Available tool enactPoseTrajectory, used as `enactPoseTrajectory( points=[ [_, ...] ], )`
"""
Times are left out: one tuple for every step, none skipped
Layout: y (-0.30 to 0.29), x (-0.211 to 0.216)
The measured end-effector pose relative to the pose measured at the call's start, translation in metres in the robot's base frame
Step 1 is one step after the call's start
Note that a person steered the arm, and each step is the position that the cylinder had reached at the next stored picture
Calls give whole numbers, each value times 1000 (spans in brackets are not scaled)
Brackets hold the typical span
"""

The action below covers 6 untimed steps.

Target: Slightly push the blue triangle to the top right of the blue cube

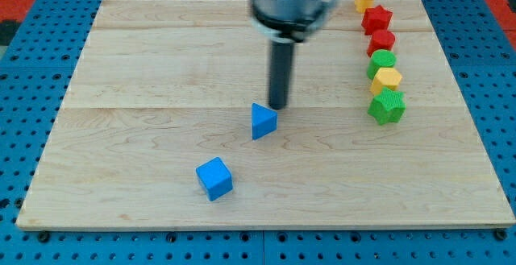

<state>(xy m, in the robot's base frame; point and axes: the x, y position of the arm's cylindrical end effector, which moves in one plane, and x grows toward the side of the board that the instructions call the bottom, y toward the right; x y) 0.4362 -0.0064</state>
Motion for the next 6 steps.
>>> enactPoseTrajectory(
  points=[
    [-10, 74],
    [11, 65],
    [95, 56],
    [65, 85],
    [11, 90],
    [58, 100]
  ],
)
